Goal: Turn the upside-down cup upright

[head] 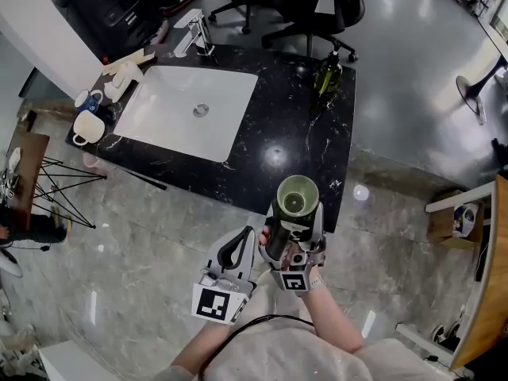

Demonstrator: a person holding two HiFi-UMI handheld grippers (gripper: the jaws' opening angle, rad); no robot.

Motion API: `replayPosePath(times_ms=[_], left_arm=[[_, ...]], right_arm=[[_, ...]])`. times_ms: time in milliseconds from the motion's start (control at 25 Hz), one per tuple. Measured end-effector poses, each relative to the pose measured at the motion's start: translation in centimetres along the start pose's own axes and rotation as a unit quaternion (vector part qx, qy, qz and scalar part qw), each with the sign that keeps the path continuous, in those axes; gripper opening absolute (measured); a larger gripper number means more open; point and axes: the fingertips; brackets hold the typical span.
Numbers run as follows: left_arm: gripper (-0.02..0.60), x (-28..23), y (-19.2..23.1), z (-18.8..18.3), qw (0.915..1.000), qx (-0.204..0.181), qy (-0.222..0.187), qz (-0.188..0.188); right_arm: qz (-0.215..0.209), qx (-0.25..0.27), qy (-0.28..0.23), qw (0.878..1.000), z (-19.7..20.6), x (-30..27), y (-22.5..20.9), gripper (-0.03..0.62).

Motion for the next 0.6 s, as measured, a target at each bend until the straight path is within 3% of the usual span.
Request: replayPosePath(times_ms=[280, 440, 600], left_arm=[[0.008, -0.2, 0.1, -0.1, 1.0000, 0.003, 0.001, 0.001], [0.007, -0.3, 0.1, 0.0, 1.0000, 0.002, 0.000, 0.002], [0.008, -0.3, 0.4, 0.3, 1.0000, 0.005, 0.000, -0.004]], right_arm=[[0.005, 0.013, 0.015, 1.000, 0.4, -0.1, 0.2, 0.340], [0.007, 0.021, 0.032, 0.999, 0.9, -0.2, 0.3, 0.373], [0.038, 0.073, 0.102, 0.991, 3.2, -0.4, 0.6, 0.373]])
Point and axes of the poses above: the fingertips, and each gripper's own axes: x backward along the fingers, y to its left, z out of its underside, and after that the axes turned 3 degrees about y, right-handed
